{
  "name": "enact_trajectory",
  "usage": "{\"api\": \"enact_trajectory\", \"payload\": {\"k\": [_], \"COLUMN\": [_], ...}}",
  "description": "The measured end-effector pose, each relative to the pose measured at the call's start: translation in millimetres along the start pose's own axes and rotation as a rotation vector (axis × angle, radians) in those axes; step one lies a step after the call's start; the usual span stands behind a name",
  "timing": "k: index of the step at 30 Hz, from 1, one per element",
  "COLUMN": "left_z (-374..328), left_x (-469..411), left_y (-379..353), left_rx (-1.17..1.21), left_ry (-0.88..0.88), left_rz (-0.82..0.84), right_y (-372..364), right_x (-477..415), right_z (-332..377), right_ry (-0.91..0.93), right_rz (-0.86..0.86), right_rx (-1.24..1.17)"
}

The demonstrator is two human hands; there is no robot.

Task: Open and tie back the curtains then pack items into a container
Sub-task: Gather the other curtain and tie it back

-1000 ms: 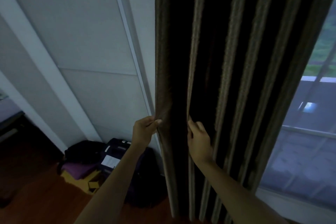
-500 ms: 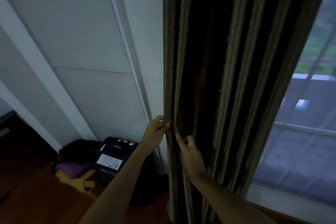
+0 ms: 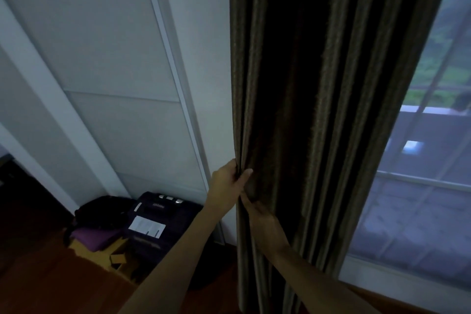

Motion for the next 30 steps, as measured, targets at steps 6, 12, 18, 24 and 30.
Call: {"api": "enact_trajectory", "payload": {"k": [6, 12, 18, 24, 30], "left_z": [6.5, 41.9, 41.6, 50.6, 64.3], "left_x": [-19.0, -17.8, -2.2, 5.5, 6.9], "left_y": [-1.7, -13.5, -23.4, -22.8, -18.8], "left_rx": [-0.137, 0.058, 0.261, 0.371, 0.432], "left_ry": [-0.012, 0.113, 0.236, 0.341, 0.446], "left_rz": [0.092, 0.159, 0.222, 0.231, 0.186], "right_y": [103.6, 228.4, 201.2, 142.5, 77.6], "right_x": [0.5, -17.3, -36.2, -37.3, -24.8], "right_z": [2.5, -8.3, -28.0, -38.4, -43.4], "right_ry": [0.107, 0.052, -0.104, -0.153, -0.135], "right_rz": [-0.409, -0.848, -0.676, -0.518, -0.307], "right_rx": [0.028, 0.043, -0.038, -0.049, -0.019]}}
Point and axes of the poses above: each hand's wrist, its own x-axis away from the middle knuckle, its own y-axis out of the back of the hand, z = x × y, the point moved 10 cm from there along -x, towards the middle knuckle, and after that the axes turned 5 degrees about -z, right-handed, at the moved point
